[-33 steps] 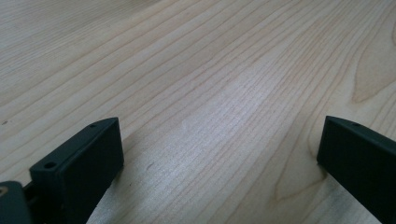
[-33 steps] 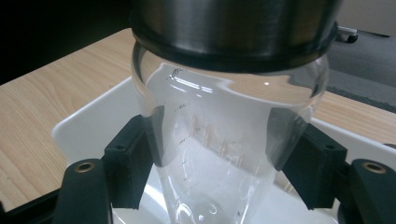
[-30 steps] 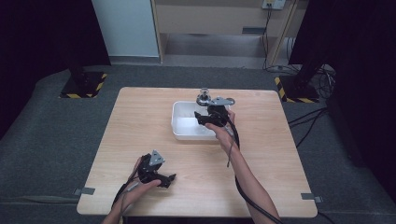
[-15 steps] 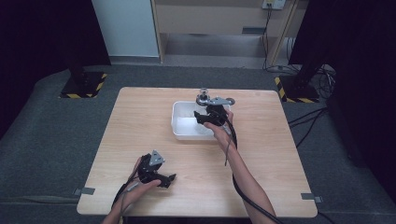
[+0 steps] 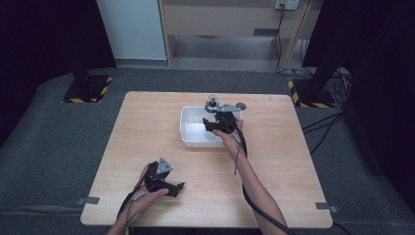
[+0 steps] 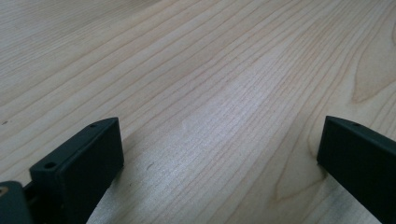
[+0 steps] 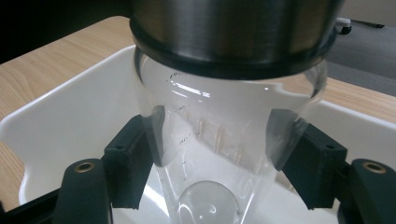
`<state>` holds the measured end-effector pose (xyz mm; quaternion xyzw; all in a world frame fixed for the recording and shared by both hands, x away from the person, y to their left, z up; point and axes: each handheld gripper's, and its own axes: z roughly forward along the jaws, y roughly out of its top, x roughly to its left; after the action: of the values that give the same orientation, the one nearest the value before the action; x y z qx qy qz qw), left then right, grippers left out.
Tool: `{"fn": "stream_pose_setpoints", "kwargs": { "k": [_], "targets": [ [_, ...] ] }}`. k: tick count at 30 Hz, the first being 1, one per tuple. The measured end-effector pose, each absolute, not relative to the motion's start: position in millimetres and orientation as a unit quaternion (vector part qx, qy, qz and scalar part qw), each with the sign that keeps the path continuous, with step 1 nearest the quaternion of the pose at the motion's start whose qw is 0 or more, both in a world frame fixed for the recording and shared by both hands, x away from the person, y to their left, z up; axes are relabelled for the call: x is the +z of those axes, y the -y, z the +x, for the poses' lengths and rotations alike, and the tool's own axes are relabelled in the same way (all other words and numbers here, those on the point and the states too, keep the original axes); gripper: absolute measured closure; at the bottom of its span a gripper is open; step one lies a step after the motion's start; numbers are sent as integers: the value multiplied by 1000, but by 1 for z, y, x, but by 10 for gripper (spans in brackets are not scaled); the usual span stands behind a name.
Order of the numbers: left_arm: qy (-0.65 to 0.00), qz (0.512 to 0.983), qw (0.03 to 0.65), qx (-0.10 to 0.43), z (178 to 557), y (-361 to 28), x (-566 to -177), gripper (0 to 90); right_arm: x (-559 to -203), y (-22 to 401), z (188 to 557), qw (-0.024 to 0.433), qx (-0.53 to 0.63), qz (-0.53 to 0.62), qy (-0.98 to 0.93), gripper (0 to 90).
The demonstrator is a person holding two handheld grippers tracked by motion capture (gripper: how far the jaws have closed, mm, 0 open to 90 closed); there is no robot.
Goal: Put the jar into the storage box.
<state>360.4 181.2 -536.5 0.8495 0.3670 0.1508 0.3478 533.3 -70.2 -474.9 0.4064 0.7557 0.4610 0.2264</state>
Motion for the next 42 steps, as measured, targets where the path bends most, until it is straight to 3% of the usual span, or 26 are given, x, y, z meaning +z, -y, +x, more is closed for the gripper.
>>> {"fn": "stream_pose_setpoints", "kwargs": {
  "k": [14,22,28,42],
  "targets": [
    [-367,849,348,151,360,-181,-537,0,-476,69,531,225,457,406,-759,299],
    [-367,849,348,151,360,-181,-537,0,-470,67,527,210,466,420,-750,125],
    [-367,849,348,151,360,-181,-537,0,-469,69,522,217,462,424,-748,67],
    [-367,849,348,151,360,-181,-537,0,-465,79,507,214,475,419,-743,60]
  ]
}}
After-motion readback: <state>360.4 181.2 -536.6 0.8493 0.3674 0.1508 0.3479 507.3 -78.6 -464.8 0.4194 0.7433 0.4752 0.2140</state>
